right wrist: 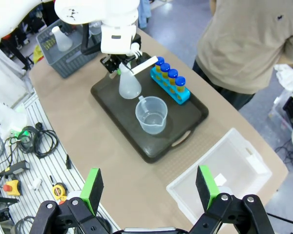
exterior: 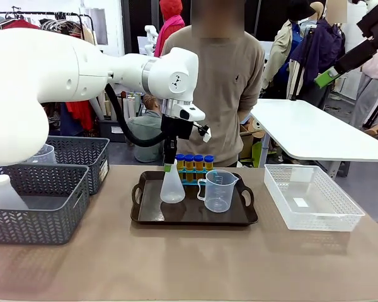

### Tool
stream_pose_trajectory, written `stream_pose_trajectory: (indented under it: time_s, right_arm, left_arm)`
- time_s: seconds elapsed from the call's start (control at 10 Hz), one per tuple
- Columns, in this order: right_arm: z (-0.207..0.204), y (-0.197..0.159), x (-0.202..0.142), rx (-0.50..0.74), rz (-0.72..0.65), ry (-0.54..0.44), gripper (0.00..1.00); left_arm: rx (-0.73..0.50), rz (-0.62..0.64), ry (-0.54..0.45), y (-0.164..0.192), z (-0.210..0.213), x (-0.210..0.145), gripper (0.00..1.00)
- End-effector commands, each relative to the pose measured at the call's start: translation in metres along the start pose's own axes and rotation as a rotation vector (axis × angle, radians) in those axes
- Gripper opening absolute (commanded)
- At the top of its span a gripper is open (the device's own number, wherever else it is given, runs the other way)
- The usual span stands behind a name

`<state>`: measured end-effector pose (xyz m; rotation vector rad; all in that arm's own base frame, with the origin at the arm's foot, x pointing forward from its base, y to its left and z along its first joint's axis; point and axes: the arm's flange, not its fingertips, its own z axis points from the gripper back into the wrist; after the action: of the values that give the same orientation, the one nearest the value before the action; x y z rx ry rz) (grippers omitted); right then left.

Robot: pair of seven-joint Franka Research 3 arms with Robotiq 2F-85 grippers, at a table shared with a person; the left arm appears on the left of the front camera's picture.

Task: Prepare the laboratory tools.
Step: Pick up one Small flask and place it on the Handle tray.

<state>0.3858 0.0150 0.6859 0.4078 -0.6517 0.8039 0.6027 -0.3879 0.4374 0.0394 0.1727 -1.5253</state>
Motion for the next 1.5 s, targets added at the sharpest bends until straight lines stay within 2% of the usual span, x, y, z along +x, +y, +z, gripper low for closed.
stream_pose_trajectory:
  time_s: [0.0,0.7,0.8,0.9,1.3,1.4]
  right_arm:
    - [0.001,0.001,0.001,0.007,-0.008,-0.008,1.00]
    - [0.001,0.001,0.001,0.007,-0.008,-0.008,1.00]
    - [0.001,0.001,0.001,0.007,-0.008,-0.008,1.00]
    - [0.001,0.001,0.001,0.007,-0.008,-0.008,1.00]
    - [0.001,0.001,0.001,0.007,-0.008,-0.008,1.00]
    - [0.001,0.001,0.001,0.007,-0.008,-0.008,1.00]
  left_arm:
    - [-0.036,-0.024,-0.001,0.006,0.011,0.004,0.00]
    - [-0.057,-0.024,-0.001,0.003,0.000,0.008,0.00]
    - [-0.059,-0.025,0.000,0.002,0.000,0.009,0.03]
    - [-0.059,-0.027,-0.001,0.002,0.000,0.009,0.18]
    - [-0.061,-0.028,-0.001,-0.001,0.000,0.008,0.95]
    - [-0.066,-0.019,0.001,-0.002,0.000,0.007,1.00]
